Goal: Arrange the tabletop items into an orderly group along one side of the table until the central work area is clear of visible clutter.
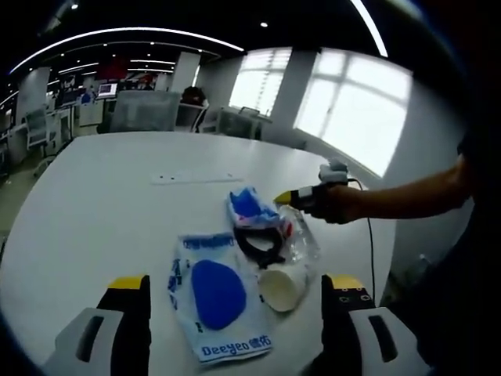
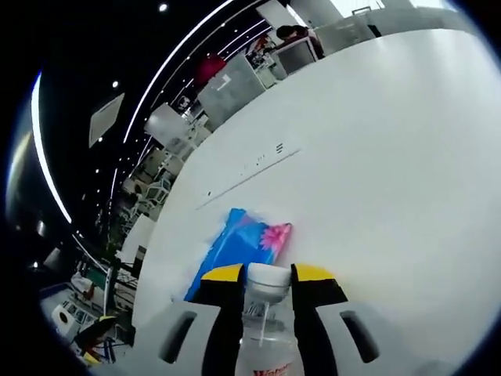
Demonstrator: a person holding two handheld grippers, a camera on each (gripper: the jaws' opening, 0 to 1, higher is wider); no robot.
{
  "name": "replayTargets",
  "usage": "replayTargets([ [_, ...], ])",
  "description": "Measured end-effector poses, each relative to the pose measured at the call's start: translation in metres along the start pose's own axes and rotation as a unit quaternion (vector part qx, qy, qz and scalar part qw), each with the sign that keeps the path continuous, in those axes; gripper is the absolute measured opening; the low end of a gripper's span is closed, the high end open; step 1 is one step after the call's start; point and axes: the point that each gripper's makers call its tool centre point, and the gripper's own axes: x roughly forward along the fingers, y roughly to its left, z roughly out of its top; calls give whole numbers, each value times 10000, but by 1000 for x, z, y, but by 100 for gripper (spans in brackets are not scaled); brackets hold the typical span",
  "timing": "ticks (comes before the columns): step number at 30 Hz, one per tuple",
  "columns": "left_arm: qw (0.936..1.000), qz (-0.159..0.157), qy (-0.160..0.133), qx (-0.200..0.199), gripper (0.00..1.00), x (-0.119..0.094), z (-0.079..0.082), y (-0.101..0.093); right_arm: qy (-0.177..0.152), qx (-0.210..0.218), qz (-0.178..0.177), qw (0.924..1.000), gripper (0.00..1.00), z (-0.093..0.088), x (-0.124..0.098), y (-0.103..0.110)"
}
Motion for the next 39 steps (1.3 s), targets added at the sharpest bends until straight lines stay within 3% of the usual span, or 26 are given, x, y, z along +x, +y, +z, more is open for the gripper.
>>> replayTargets([
  [8,9999,-96,-16,65,88,-3,-2,-13,-291,-519,152,9981,18,6,-27,20],
  [17,9994,-284,55,201,87,-4,-6,-24,-613,-1321,239,9891,18,10,-51,40],
  [25,9982,-479,36,361,87,-4,-2,-40,-849,-2011,279,9755,17,-1,-78,70],
  [34,9949,-799,96,610,86,-1,-2,-63,-978,-2880,436,9516,17,-23,-108,107],
  [37,9940,-862,103,671,86,0,-2,-68,-1000,-2940,567,9489,16,-30,-115,112],
  [39,9932,-922,121,705,85,1,-3,-72,-971,-3370,541,9349,17,-38,-123,116],
])
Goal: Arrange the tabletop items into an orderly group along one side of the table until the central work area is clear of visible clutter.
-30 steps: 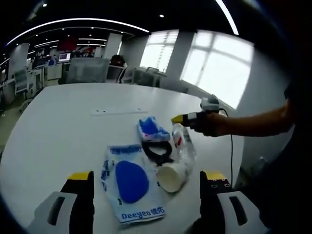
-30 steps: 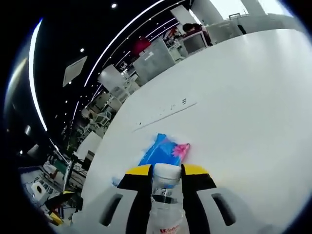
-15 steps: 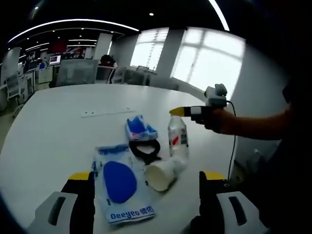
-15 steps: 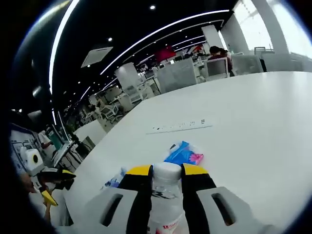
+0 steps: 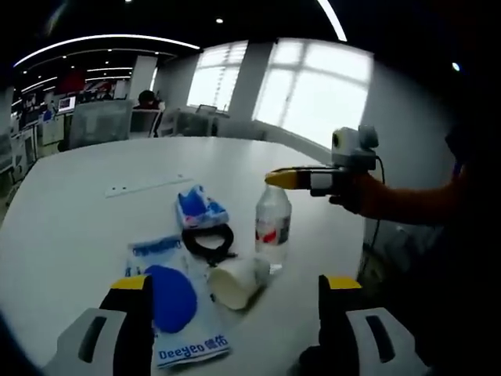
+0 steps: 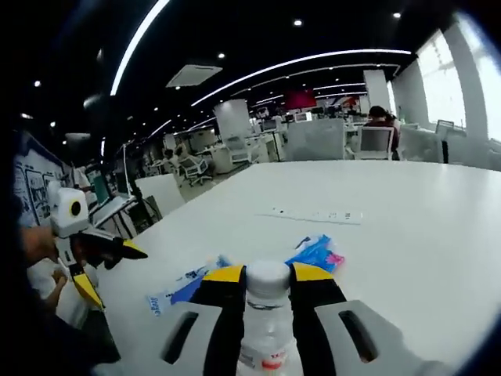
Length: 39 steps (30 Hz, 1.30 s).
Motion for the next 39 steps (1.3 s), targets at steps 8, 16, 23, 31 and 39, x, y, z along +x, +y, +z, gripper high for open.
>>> replayTargets([
  [8,9997,-187,-17,132,84,9,-2,-11,18,-322,70,9995,17,-9,-26,16],
  [16,9989,-382,-3,261,82,20,-1,-22,143,-791,146,9967,17,-15,-37,33],
  [23,9969,-604,1,497,81,36,2,-35,217,-785,168,9965,17,-17,-41,38],
  [31,9923,-902,50,846,78,58,10,-51,375,-634,157,9972,18,-15,-41,38],
  [39,9845,-1207,118,1264,75,77,16,-68,215,24,12,9998,24,-5,-47,33],
])
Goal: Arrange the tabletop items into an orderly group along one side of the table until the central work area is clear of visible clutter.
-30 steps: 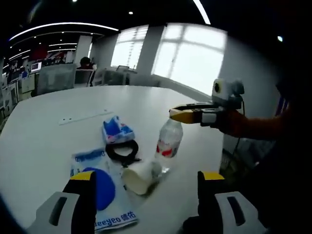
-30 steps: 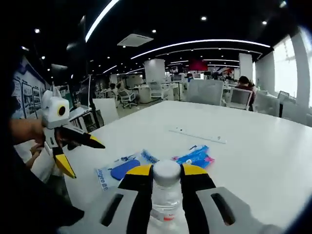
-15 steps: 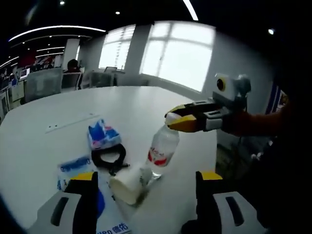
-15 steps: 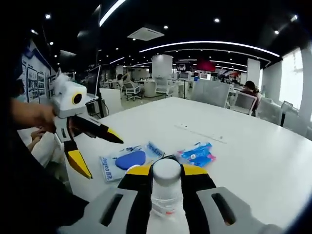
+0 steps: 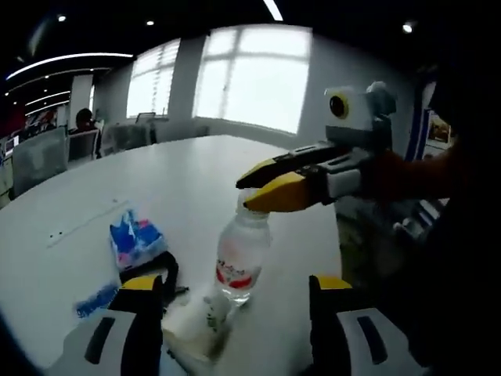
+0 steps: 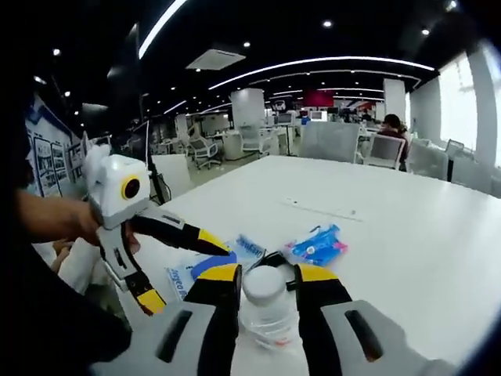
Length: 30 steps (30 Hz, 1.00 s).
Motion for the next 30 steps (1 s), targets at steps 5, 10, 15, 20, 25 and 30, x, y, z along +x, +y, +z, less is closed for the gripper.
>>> replayTargets([
  [5,9996,-182,55,231,71,15,2,-6,15,265,-210,9994,26,-3,-5,-6],
  [10,9978,-398,253,476,67,29,-4,-10,93,362,-303,9988,25,-11,-6,-4],
  [15,9961,-513,356,624,61,42,-3,-12,150,398,-392,9983,25,-19,-2,1],
  [20,9948,-509,447,756,53,54,-1,-10,188,473,-525,9973,25,-24,1,3],
  [25,9940,-530,492,818,51,60,-1,-9,165,494,-768,9957,23,-25,5,1],
  [30,9915,-572,526,1041,45,64,-5,-11,192,347,-912,9950,21,-27,12,0],
])
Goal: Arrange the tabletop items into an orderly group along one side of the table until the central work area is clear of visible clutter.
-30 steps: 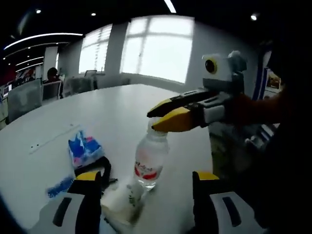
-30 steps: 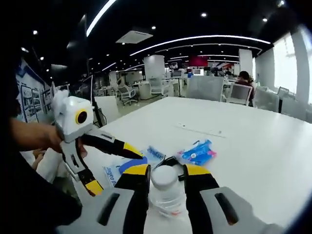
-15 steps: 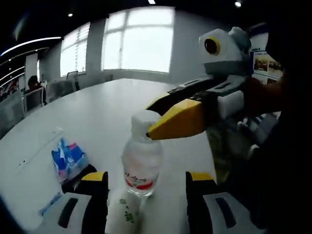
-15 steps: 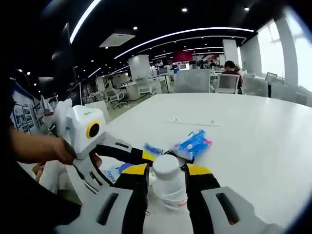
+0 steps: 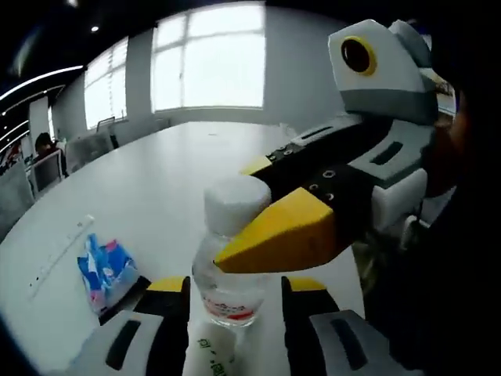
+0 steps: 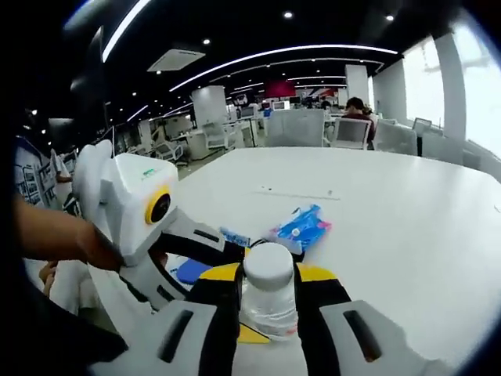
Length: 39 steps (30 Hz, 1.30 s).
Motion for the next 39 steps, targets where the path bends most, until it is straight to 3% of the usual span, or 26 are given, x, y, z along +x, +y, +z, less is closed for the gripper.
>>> replayTargets([
  [5,10000,34,-8,-59,40,5,-4,2,-44,-155,-211,9996,19,1,1,-3],
  [8,9999,105,-9,-102,37,5,-5,6,-82,-647,-274,9975,19,1,3,-3],
  [10,9999,51,0,-155,36,5,-5,5,-96,-674,-327,9971,19,-1,4,-2],
  [30,9999,63,0,-115,36,4,-5,1,-231,-362,-624,9971,18,-1,-2,-4],
  [39,9999,120,-32,-99,35,4,-1,-3,-146,-217,-485,9985,17,-1,-5,-8],
])
